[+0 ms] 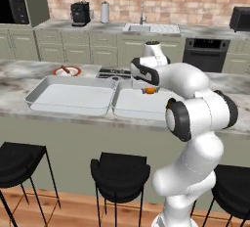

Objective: Place the cold items (sweet potato and tangerine) from the fridge in one tupperware on the dining counter. Place the warm items (kebab skewer and hot dog) in the stove area in another tupperware.

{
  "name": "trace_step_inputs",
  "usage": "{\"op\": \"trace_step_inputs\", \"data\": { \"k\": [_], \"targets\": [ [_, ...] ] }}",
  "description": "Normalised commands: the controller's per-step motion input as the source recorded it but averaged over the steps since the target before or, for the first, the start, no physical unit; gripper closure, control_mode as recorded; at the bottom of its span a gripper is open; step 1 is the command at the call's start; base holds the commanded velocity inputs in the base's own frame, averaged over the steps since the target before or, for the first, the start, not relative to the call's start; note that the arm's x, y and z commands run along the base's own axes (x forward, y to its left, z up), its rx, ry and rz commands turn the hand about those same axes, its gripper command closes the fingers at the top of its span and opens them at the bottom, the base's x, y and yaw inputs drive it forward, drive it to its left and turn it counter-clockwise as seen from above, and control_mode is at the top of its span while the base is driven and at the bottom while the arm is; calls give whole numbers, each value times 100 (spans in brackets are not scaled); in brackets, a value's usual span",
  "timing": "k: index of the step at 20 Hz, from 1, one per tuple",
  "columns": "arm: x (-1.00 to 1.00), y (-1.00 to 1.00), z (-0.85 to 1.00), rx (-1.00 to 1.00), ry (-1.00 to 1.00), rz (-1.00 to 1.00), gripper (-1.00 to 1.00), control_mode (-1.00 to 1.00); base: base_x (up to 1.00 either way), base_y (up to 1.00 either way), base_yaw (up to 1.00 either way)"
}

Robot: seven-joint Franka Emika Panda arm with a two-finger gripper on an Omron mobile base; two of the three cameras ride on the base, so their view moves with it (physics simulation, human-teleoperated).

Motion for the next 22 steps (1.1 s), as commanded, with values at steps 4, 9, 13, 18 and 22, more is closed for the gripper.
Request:
{"op": "trace_step_inputs", "data": {
  "k": [4,9,13,18,22],
  "targets": [
    [32,-3,-73,-3,18,-9,100,-100,0,0,0],
    [-1,0,-69,-2,19,-16,100,-100,0,0,0],
    [-3,-1,-36,0,2,-13,100,-100,0,0,0],
    [-5,0,-4,0,0,-8,-100,-100,0,0,0],
    [-23,-7,-1,3,-4,0,-100,-100,0,0,0]
  ]
}}
